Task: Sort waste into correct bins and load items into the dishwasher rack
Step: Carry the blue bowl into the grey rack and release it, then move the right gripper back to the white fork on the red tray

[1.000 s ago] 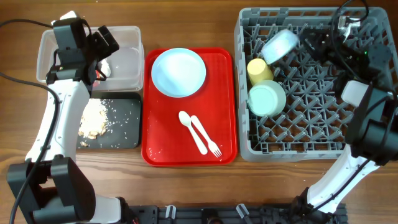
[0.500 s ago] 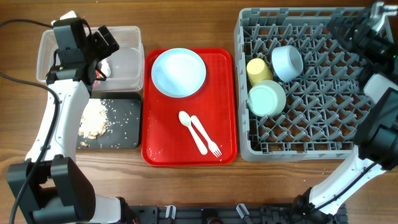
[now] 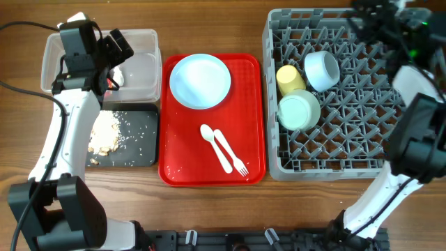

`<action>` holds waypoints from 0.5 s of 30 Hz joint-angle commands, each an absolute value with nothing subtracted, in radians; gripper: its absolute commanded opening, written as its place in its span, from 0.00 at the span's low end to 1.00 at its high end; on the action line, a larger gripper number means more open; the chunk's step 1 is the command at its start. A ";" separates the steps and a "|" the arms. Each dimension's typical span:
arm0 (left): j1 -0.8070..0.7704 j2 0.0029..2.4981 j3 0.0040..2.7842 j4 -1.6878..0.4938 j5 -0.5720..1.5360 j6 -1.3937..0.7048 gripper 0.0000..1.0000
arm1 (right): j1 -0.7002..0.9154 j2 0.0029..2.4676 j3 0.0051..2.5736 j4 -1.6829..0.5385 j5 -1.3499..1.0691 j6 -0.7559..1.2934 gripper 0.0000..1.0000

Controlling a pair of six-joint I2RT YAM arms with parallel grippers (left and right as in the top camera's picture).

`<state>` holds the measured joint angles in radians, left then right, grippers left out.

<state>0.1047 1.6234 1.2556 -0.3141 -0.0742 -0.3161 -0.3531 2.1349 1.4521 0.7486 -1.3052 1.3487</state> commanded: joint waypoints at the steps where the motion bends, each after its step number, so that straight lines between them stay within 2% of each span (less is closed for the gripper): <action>1: 0.108 1.618 1.259 -0.311 -0.076 -0.322 1.00 | -0.269 2.123 1.480 0.702 -1.245 1.127 0.55; 3: 0.108 1.618 1.259 -0.311 -0.077 -0.322 1.00 | -0.206 2.099 1.504 0.645 -1.202 1.053 0.56; 5: 0.108 1.618 1.259 -0.311 -0.077 -0.322 1.00 | -0.150 2.059 1.546 0.451 -1.112 0.905 0.55; 7: 0.108 1.618 1.259 -0.311 -0.076 -0.322 1.00 | -0.084 2.007 1.621 0.083 -0.920 0.636 0.55; 8: 0.108 1.618 1.259 -0.311 -0.076 -0.322 1.00 | -0.029 1.980 1.692 -0.167 -0.736 0.441 0.55; 10: 0.108 1.618 1.259 -0.311 -0.077 -0.322 1.00 | 0.075 1.956 1.795 -0.419 -0.463 0.210 0.56; 13: 0.108 1.618 1.259 -0.311 -0.077 -0.322 1.00 | 0.245 1.952 1.893 -0.612 -0.275 -0.010 0.58; 15: 0.108 1.618 1.259 -0.311 -0.077 -0.322 1.00 | 0.382 1.952 1.905 -0.725 -0.128 -0.080 0.59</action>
<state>0.1047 1.6234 1.2556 -0.3141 -0.0742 -0.3168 0.2348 1.9759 1.8767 -0.6357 -0.4259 0.1806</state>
